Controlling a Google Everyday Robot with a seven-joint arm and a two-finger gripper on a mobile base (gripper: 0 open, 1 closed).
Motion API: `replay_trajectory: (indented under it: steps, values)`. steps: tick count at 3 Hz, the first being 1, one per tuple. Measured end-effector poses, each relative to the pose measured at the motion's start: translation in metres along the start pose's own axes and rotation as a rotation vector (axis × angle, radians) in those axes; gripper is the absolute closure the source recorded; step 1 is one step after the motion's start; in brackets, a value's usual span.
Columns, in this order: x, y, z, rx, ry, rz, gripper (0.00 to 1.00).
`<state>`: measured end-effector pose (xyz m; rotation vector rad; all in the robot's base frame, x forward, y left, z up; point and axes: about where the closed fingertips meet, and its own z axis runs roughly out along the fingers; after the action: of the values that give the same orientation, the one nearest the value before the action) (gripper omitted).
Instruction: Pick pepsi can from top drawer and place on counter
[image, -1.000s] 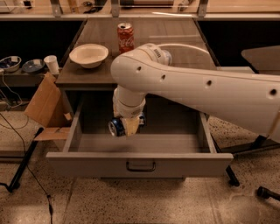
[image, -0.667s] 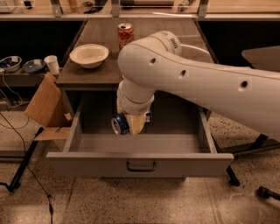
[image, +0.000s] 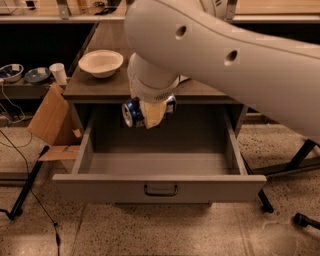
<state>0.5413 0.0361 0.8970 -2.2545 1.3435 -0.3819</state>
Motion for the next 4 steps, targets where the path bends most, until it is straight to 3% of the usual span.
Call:
replay_trajectory:
  steps: [1,3,4]
  values:
    - [0.003,-0.035,-0.018,0.064,0.034,0.036,1.00]
    - [0.037,-0.098,-0.006,0.154,0.012,0.153,1.00]
    - [0.044,-0.108,0.000,0.173,0.007,0.178,1.00]
